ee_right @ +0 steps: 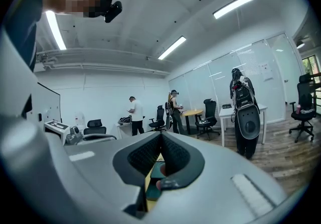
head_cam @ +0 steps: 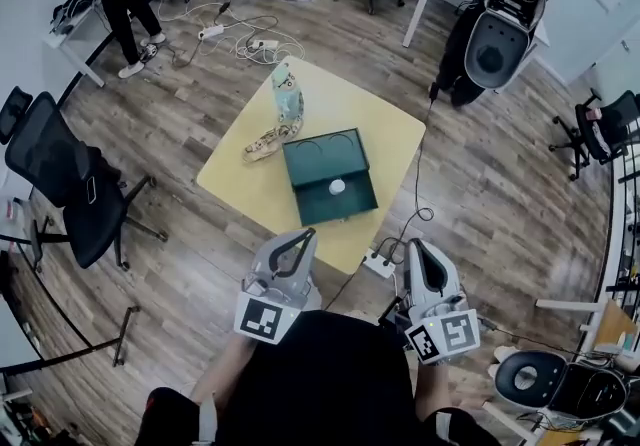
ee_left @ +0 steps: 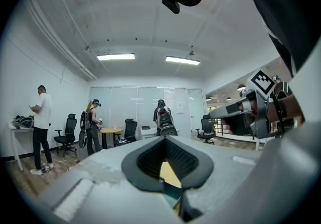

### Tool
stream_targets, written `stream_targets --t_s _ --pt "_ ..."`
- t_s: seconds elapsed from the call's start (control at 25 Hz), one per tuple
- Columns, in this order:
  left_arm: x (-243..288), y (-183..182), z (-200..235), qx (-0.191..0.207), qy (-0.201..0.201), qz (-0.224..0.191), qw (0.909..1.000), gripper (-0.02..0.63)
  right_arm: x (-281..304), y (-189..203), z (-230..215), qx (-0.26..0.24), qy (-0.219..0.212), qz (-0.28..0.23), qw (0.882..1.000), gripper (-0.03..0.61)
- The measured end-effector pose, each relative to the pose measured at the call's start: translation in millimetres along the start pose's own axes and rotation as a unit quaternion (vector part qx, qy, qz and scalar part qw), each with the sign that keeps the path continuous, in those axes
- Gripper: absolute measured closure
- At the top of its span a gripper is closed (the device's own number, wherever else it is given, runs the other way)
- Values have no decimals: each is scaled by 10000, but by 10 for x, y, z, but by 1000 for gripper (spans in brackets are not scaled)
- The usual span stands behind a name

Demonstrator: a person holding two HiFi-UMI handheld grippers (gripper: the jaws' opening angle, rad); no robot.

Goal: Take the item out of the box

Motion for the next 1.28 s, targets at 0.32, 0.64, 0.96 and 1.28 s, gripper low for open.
stream_targets --t_s 0.32,0.64,0.96,1.28 --pt "188 134 352 128 409 63 9991 614 284 93 251 -115 201 17 9997 575" --pt "311 402 402 -146 546 273 9980 614 259 204 254 -101 464 193 9987 575" --pt "519 665 323 -218 641 429 9968 614 274 317 138 -16 548 399 9977 575" --pt "773 1002 325 -236 532 689 9959 614 456 417 -15 43 347 662 9972 575"
Point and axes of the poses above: the fingertips, and each gripper's own axes: x forward along the fingers, z to its left, y out of its underside, the point moved 1 cm from there along -x, backward along the fingers, and after that the axes turned 1 degree about -x, right-handed, at the moved point
